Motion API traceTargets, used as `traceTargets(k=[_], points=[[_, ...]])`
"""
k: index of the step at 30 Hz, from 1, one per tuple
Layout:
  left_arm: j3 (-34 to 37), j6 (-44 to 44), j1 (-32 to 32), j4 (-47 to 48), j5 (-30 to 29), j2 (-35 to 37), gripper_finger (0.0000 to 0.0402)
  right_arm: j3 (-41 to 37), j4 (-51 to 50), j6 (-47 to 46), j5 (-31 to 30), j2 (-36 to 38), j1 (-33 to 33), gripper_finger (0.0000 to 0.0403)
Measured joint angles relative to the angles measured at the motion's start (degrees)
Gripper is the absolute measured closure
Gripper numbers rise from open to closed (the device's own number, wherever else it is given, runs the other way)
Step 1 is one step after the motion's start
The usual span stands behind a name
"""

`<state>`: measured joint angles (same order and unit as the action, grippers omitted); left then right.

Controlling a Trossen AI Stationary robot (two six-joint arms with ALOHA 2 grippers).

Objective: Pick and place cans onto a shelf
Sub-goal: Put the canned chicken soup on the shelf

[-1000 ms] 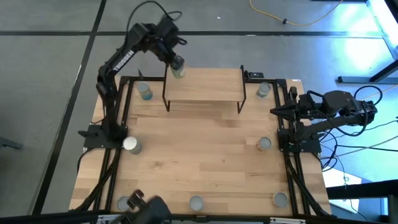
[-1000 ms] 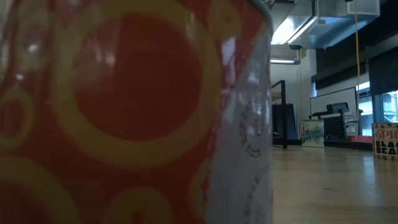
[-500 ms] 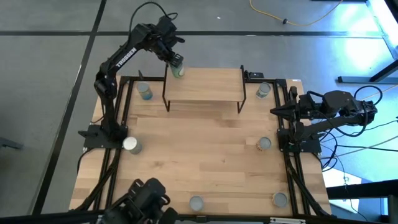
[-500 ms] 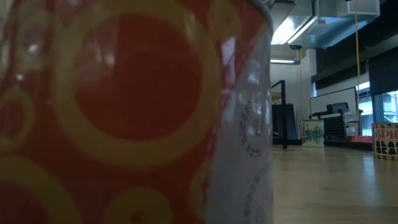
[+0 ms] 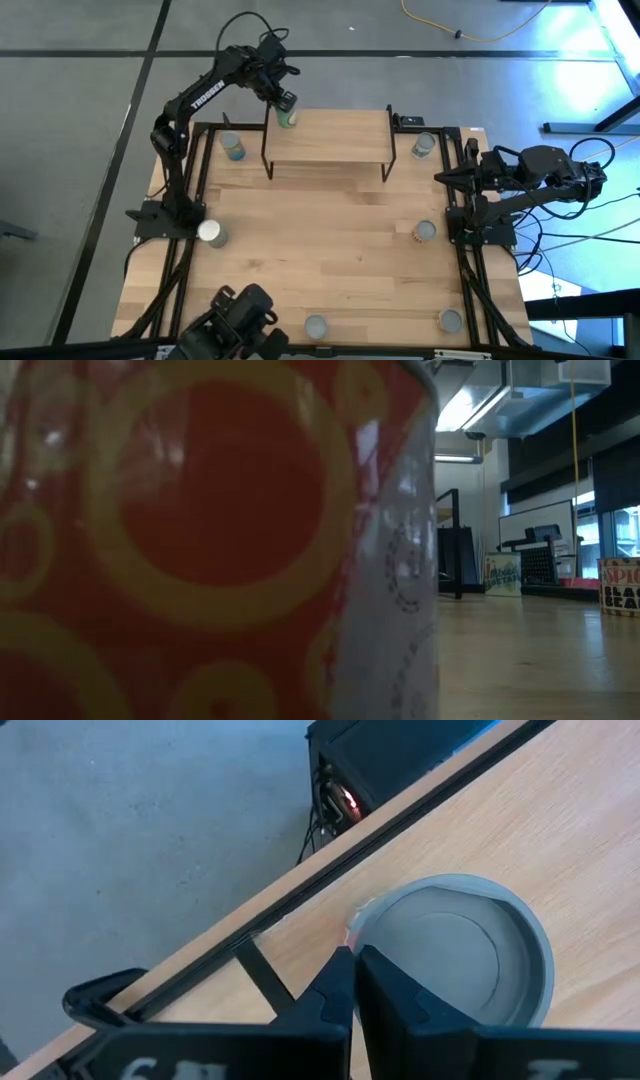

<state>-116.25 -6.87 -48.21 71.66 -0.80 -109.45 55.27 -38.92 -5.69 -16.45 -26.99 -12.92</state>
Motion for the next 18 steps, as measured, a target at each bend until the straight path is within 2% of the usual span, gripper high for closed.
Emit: traceTargets(k=[9,18], points=[[0.09,0.01,0.27,-0.71,0.21,-0.09,0.0369,0.0,0.0,-0.03,0.0,-0.01,-0.01,0.0386],[0.11,0.04,1.86,-0.68,-2.78,-0.09,0.0344,0.0,0.0,-0.2,0.0,0.0,0.0,0.0386]])
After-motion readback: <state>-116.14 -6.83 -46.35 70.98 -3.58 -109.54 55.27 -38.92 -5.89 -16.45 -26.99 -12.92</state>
